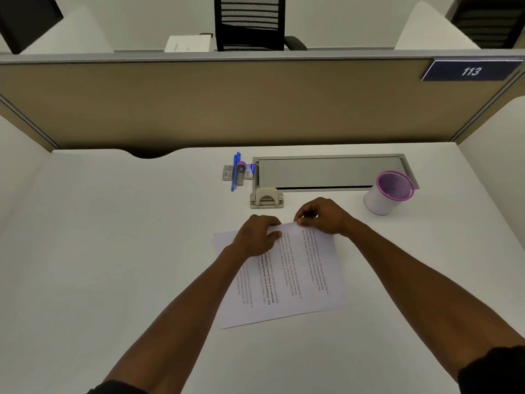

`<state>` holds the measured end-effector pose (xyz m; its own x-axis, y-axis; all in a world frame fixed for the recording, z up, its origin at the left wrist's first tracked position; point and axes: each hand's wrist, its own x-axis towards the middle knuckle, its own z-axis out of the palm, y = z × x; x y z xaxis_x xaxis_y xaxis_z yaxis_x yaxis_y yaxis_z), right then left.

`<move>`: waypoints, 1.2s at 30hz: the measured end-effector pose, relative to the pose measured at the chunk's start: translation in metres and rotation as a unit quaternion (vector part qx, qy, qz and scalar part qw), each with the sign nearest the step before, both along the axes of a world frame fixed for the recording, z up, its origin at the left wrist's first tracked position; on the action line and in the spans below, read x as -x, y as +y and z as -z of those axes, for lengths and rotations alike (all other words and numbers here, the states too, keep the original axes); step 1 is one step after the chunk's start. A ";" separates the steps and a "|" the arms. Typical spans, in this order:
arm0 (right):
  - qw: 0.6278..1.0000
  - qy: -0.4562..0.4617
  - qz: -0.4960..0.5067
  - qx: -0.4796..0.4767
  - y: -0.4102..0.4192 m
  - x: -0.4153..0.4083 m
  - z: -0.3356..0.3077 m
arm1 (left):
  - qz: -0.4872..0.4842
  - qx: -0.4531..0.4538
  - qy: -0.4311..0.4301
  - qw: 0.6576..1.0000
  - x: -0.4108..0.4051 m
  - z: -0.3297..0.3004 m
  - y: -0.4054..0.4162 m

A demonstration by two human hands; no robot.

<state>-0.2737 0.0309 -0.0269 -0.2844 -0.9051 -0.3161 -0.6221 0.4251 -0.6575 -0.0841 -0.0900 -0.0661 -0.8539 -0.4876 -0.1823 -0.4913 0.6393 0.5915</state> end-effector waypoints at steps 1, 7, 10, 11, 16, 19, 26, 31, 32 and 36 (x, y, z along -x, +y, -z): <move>1.000 0.013 0.010 0.010 0.002 0.002 -0.003 | -0.015 -0.012 0.014 1.000 0.001 -0.003 0.002; 0.898 0.105 0.342 0.255 0.060 -0.003 -0.008 | -0.164 -0.145 0.103 0.970 -0.010 -0.013 0.015; 0.790 -0.008 0.561 0.247 0.105 -0.024 0.003 | -0.221 -0.226 0.144 0.938 -0.017 -0.014 0.028; 0.774 -0.071 0.592 0.214 0.118 -0.032 0.009 | -0.239 -0.251 0.157 0.925 -0.018 -0.014 0.033; 0.824 -0.305 0.444 0.175 0.156 -0.062 0.025 | -0.301 -0.372 0.228 0.848 -0.019 -0.015 0.063; 0.826 -0.289 0.431 0.219 0.158 -0.059 0.014 | -0.289 -0.395 0.260 0.833 -0.017 -0.023 0.085; 0.829 -0.248 0.390 0.316 0.169 -0.022 -0.033 | -0.239 -0.358 0.302 0.851 0.004 -0.060 0.117; 0.843 -0.263 0.329 0.336 0.183 -0.002 -0.046 | -0.223 -0.342 0.311 0.858 0.018 -0.082 0.131; 0.846 -0.263 0.321 0.334 0.185 0.000 -0.044 | -0.226 -0.340 0.308 0.859 0.020 -0.084 0.135; 0.850 -0.267 0.306 0.336 0.197 0.002 -0.032 | -0.209 -0.307 0.298 0.879 0.020 -0.082 0.153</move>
